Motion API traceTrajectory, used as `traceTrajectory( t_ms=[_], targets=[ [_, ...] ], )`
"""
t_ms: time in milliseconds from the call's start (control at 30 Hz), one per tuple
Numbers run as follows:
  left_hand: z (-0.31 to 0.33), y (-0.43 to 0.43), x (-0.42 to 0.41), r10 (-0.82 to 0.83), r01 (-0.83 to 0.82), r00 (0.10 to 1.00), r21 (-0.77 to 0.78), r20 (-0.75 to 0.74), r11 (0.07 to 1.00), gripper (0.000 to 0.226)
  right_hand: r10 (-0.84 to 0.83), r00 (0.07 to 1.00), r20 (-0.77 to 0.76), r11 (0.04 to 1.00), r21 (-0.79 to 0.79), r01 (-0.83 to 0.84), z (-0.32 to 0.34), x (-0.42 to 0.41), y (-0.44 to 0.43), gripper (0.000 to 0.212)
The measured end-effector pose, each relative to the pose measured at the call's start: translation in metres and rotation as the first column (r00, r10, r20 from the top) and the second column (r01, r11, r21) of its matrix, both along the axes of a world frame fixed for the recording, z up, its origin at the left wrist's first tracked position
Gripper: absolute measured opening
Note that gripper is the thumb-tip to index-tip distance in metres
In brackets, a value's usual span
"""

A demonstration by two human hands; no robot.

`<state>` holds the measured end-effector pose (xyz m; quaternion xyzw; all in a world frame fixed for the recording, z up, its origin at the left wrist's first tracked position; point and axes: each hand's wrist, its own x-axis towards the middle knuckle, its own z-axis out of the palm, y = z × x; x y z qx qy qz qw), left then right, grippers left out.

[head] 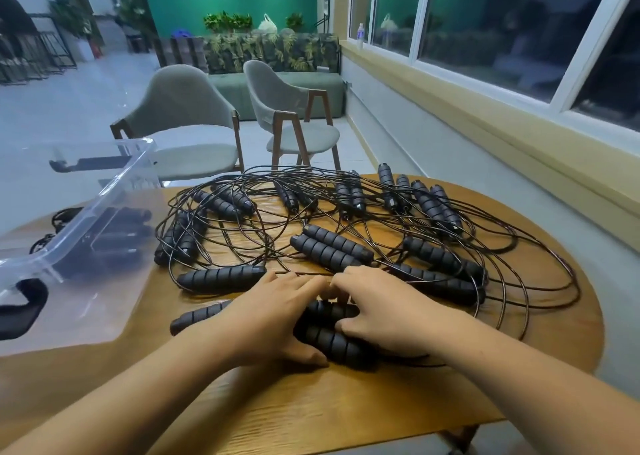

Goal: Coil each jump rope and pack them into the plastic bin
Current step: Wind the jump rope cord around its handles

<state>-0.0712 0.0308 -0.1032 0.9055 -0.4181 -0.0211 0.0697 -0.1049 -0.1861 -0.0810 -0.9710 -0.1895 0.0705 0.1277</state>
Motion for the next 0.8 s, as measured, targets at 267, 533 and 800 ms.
traceTrajectory(
  t_ms=[267, 533, 800],
  targets=[
    [0.003, -0.006, -0.005, -0.043, 0.043, 0.995, 0.000, 0.095, 0.999, 0.070, -0.108, 0.991, 0.073, 0.969, 0.233, 0.088, 0.017, -0.011, -0.031, 0.026],
    [0.022, 0.006, -0.012, 0.140, -0.130, 0.989, -0.191, 0.037, 0.973, 0.064, -0.187, 0.978, -0.096, 0.856, 0.472, 0.210, 0.052, -0.040, -0.044, 0.024],
    [0.042, 0.002, -0.029, 0.315, -0.332, 0.940, -0.557, -0.129, 0.762, 0.061, 0.029, 0.785, -0.619, 0.603, 0.637, 0.480, 0.034, -0.062, -0.015, 0.062]
  ],
)
